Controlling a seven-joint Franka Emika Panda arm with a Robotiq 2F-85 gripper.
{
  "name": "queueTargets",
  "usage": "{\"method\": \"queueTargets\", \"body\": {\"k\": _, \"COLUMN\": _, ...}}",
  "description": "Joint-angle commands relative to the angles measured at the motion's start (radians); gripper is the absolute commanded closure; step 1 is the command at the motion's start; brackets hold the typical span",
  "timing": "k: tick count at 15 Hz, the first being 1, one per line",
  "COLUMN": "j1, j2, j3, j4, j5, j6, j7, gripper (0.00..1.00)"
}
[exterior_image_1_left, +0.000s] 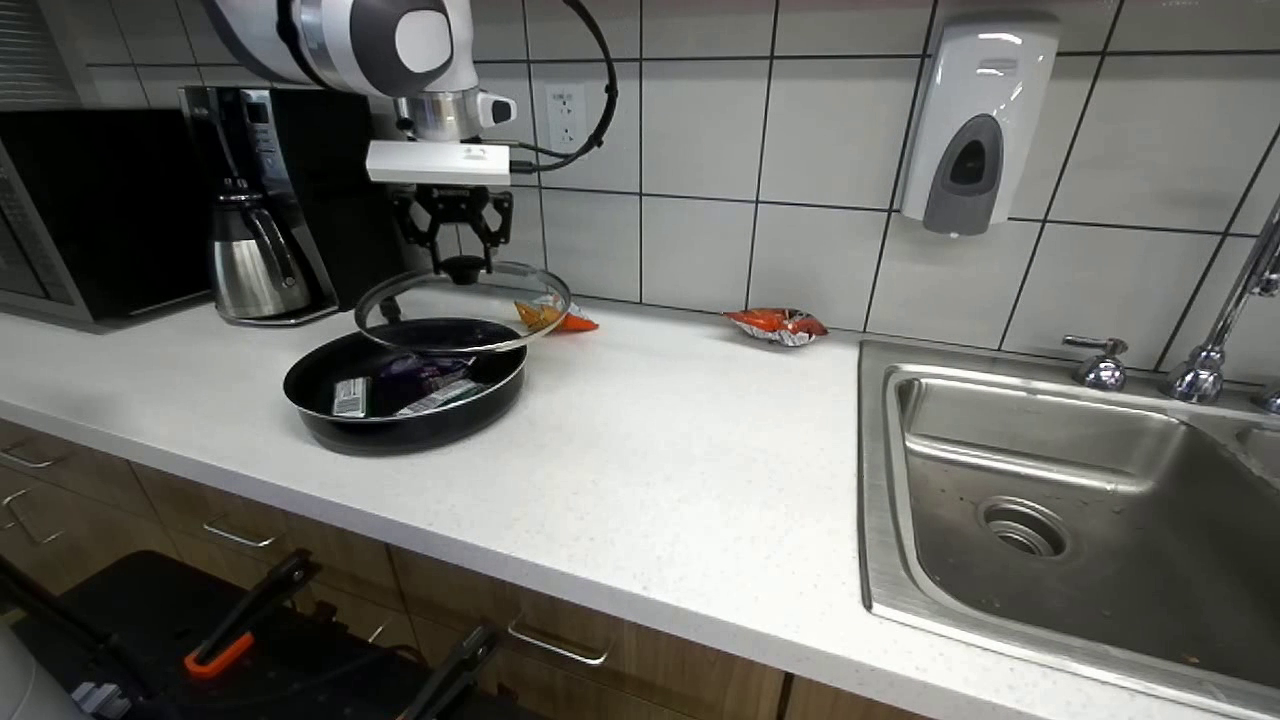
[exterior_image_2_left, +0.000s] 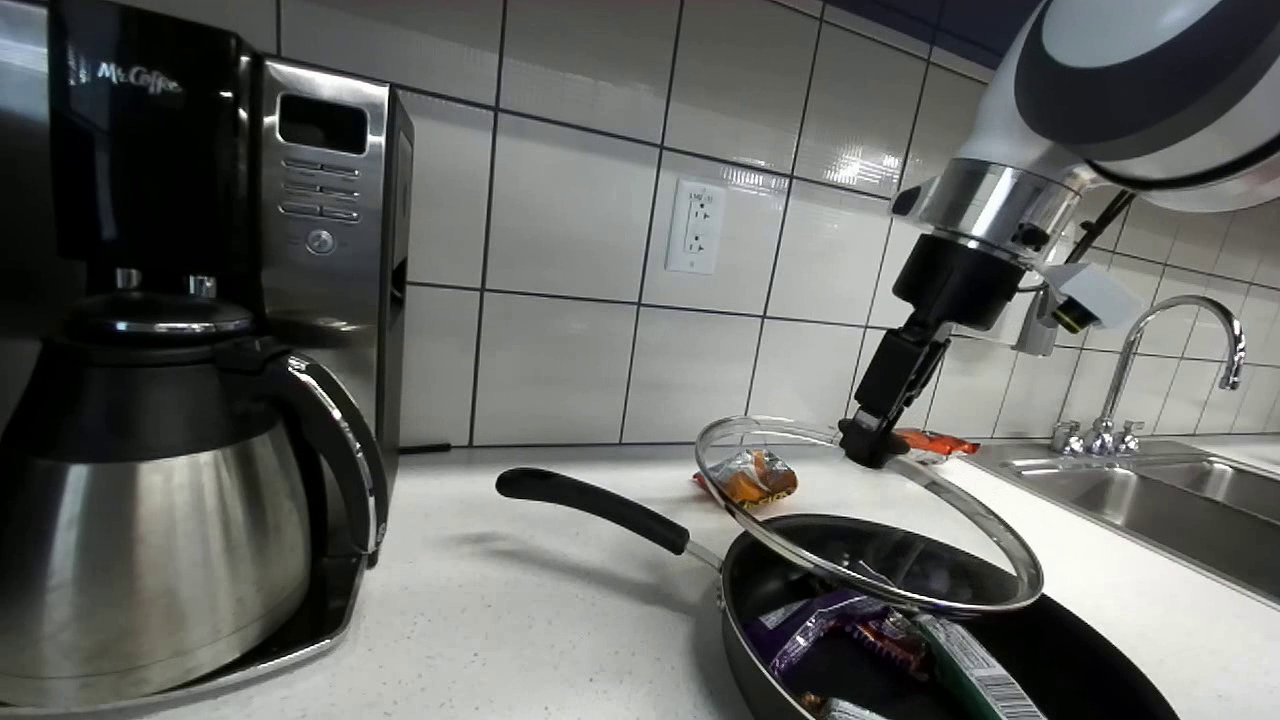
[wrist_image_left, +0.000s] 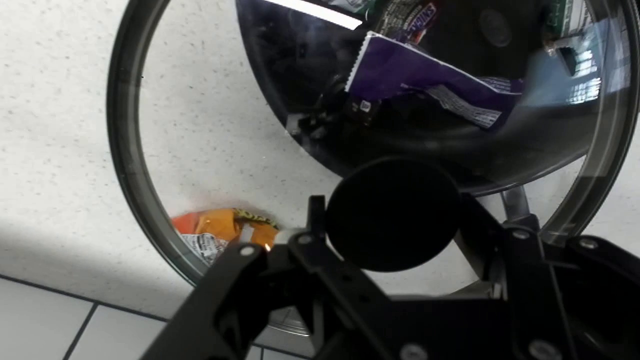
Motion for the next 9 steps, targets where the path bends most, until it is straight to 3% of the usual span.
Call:
{"method": "queueTargets", "body": {"k": 1, "j1": 0.017, "j2": -0.065, "j3": 0.027, "j4": -0.035, "j5": -0.025, "j6": -0.036, "j7": 0.029, "gripper": 0.61}}
{"method": "queueTargets", "body": {"k": 9, "j1": 0.048, "j2": -0.075, "j3": 0.037, "j4": -0.085, "j5": -0.09, "j6": -0.022, "j7": 0.085, "gripper": 0.61}}
